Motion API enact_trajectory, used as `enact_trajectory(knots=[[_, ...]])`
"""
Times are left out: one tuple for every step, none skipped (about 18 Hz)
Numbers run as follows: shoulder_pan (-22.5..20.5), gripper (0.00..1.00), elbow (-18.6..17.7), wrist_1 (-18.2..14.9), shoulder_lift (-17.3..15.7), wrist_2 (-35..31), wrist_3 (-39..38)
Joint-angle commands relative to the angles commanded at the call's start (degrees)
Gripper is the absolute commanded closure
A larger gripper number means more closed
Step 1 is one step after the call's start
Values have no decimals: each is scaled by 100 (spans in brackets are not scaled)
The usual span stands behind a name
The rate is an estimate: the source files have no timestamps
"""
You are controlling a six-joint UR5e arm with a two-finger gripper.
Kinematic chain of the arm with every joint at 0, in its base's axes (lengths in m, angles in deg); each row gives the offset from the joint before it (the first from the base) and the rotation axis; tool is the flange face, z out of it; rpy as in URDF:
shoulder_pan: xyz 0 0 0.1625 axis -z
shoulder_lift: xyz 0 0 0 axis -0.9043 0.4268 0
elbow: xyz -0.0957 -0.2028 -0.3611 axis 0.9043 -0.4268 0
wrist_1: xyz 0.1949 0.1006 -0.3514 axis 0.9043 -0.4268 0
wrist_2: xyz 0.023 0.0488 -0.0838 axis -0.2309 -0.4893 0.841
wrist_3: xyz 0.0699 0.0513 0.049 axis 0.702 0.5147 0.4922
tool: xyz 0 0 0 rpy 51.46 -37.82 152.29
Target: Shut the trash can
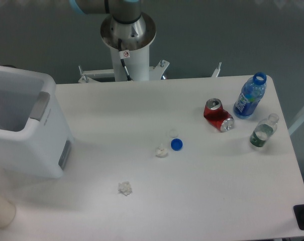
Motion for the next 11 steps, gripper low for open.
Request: enact_trajectory(knots=[[88, 100, 0, 26, 18, 0, 0], [193, 100, 0, 70, 61, 0, 0], [308, 100, 0, 131, 96, 0, 9], [396, 100, 0, 176, 158, 0, 9], [484, 100, 0, 228, 193, 0, 9], [554, 100, 0, 263, 237, 0, 9], [624, 100, 9, 299, 298, 0, 17], [695, 100, 9, 334, 360, 0, 18], [765, 100, 0, 360, 439, 0, 18], [827, 100, 9, 369, 492, 0, 26], [888, 100, 17, 404, 562, -9, 26]])
